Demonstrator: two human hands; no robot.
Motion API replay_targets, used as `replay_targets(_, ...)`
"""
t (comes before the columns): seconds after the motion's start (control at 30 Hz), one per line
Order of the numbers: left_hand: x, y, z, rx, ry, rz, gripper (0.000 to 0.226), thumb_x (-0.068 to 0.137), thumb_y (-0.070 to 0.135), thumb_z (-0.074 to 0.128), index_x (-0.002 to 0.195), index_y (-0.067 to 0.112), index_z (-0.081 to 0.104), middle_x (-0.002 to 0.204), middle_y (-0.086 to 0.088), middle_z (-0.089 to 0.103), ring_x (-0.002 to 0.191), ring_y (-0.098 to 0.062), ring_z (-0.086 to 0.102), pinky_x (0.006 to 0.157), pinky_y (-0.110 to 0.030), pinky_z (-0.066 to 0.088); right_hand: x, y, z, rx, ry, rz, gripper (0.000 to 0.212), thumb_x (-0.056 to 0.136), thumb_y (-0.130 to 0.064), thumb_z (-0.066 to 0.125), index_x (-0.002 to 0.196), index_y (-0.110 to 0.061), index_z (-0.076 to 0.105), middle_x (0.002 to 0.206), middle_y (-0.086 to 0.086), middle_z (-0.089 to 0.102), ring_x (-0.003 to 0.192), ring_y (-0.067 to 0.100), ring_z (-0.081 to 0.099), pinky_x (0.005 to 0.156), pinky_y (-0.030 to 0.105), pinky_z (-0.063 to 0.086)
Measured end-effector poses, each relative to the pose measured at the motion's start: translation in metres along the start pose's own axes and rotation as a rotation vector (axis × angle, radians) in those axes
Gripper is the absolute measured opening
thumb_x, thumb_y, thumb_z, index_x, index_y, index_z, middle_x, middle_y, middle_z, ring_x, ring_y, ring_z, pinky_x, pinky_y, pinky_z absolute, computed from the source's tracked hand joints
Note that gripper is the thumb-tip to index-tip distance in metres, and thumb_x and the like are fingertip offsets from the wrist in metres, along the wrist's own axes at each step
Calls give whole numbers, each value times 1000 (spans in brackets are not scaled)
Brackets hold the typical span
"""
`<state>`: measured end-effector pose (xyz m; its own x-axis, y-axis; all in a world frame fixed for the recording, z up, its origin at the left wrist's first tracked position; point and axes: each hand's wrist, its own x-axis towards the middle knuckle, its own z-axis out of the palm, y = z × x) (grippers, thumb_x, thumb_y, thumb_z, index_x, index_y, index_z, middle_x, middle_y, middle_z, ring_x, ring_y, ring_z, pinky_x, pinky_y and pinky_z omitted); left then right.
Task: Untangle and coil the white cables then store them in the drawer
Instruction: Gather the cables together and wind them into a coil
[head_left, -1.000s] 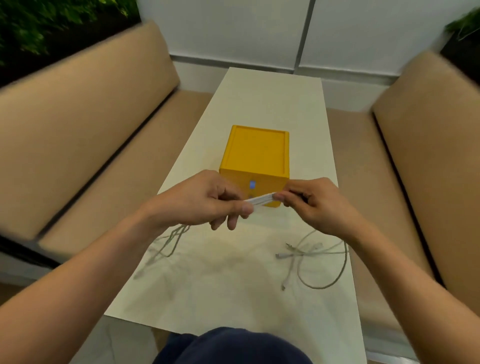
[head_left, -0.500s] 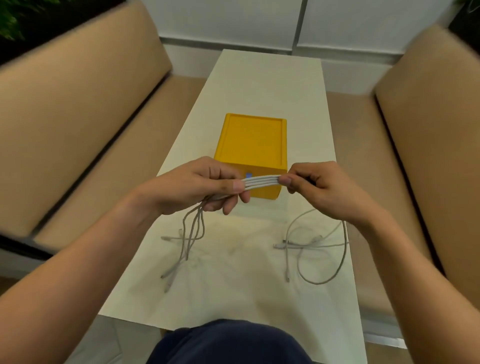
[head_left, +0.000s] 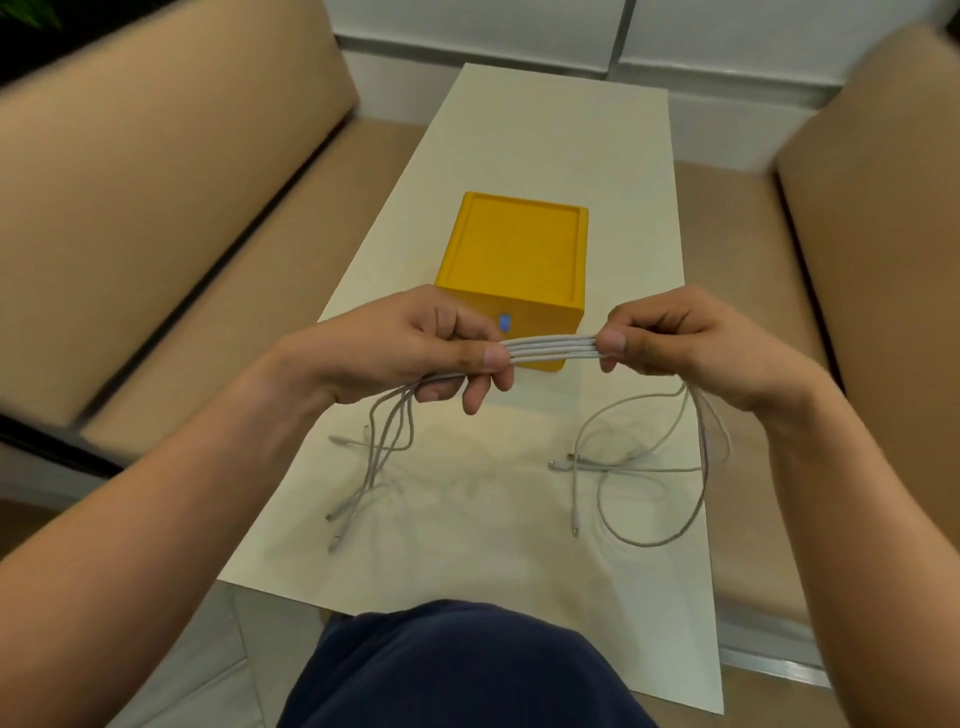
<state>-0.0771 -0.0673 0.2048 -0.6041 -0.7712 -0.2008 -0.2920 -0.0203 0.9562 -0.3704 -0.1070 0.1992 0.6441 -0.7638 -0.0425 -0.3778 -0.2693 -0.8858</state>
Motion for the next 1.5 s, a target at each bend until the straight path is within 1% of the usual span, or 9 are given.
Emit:
replay_targets(0.13,7,-2,8,94,64,-53,22,102,18,60,91,4,74,70,-7,70,46,-11,44,48,-19,37,12,13,17,-561,59,143,42,101,-60,45,103,-30,74,89,-3,69,81,21,63,74,44,53)
replay_targets(0.27,10,-3,12,168,100,-107,22,103,21,61,90,8,75,71,-5,72,48,-10,47,49,-19,40,7,4,49,-784,451,-245,39,99,-12,48,135,-14,64,133,5,66,113,29,62,98,45,48)
replay_targets(0.4,13,3,17,222,89,-95,22,103,22,60,94,8,74,72,-3,73,50,-12,52,51,-21,43,2,-22,74,-465,316,-136,31,109,-33,40,123,-26,67,106,-14,70,99,12,61,101,38,46)
replay_targets(0.53,11,3,19,317,139,-103,18,100,29,65,93,18,77,75,1,74,53,-10,63,54,-17,46,0,-13,72,-373,159,26,31,109,-44,39,90,-31,59,74,-17,61,72,7,56,63,30,44)
replay_targets(0.83,7,1,24,275,214,-56,24,97,29,70,87,8,73,73,-5,76,60,-18,73,58,-27,57,-3,-14,57,-574,177,67,39,103,-55,41,92,-26,64,64,-8,56,60,11,51,58,43,44)
replay_targets(1.1,1,-1,14,284,108,0,16,99,16,67,84,17,74,72,-1,74,61,-14,69,61,-24,53,-6,-16,46,-283,157,-79,30,97,-42,61,81,-19,72,55,-11,51,49,11,41,50,20,29)
replay_targets(1.23,-1,-2,15,240,108,62,19,98,13,67,81,14,73,68,-2,72,57,-14,66,58,-23,50,0,-12,44,-279,192,-64,27,93,-46,66,84,-23,77,56,-6,54,50,11,42,51,31,32)
replay_targets(1.37,1,-10,12,233,191,84,17,99,10,65,85,13,74,69,-3,72,56,-15,68,56,-26,52,-5,-33,45,-434,204,-218,30,99,-39,66,79,-18,71,54,-5,46,50,16,39,49,26,27)
replay_targets(1.5,7,-7,15,267,180,96,17,100,14,66,86,7,73,73,-6,74,57,-15,67,58,-26,53,7,-8,43,-381,283,-98,25,99,-34,68,84,-15,76,53,-12,49,50,12,41,51,25,28)
